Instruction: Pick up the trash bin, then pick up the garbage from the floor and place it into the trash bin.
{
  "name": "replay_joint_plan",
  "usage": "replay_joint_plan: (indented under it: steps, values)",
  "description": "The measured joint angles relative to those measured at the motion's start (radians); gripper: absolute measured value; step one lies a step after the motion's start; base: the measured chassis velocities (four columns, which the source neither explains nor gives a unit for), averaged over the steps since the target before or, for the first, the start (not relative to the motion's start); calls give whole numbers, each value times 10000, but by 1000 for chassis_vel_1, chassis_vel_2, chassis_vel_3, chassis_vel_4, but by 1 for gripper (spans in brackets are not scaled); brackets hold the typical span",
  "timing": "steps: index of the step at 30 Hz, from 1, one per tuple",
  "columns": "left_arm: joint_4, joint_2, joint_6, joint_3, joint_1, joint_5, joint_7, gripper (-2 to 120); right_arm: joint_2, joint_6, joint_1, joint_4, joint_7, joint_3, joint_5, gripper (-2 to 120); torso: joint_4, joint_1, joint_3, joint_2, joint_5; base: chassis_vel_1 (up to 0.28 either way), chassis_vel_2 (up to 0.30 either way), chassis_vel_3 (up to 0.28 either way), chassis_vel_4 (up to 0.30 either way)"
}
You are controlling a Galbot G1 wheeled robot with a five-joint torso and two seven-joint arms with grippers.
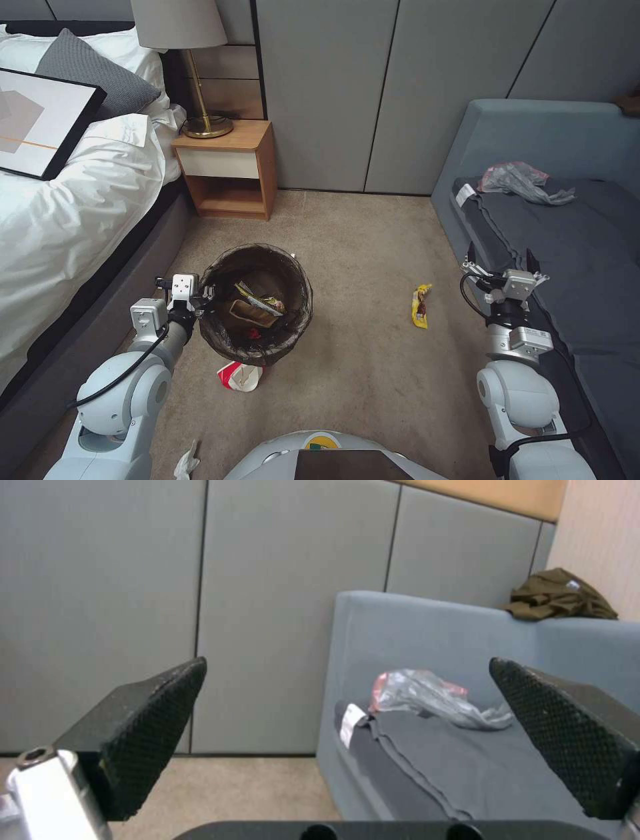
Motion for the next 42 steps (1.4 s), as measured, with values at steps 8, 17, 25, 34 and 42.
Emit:
replay_joint_plan:
  steps: [8, 17, 25, 34, 42]
  values:
    - [2, 28, 0, -59, 6, 0, 5, 0, -34, -14, 72, -61, 3, -70, 27, 100, 1, 0, 0, -1, 0, -147, 132, 145, -133]
    - [7, 33, 0, -127, 6, 17, 51, 0, -64, -20, 161, -176, 3, -122, 46, 100, 1, 0, 0, -1, 0, -152, 181, 150, -158]
    - [17, 15, 0, -195, 17, 29, 58, 0, -81, -19, 199, -278, 7, -129, 46, 100, 0, 0, -1, 0, 2, -158, 163, 167, -145]
    - [79, 12, -1, -221, -17, 29, 79, 0, -207, -570, 216, -165, 27, -321, 110, 100, -3, 1, 0, -1, 1, -153, 154, 143, -162]
    - [116, 58, -1, -248, -46, 21, 84, 0, -1861, -5803, 1027, -113, 706, -1872, 2604, 100, 1, 0, -1, -1, 1, -4, 11, 7, -4]
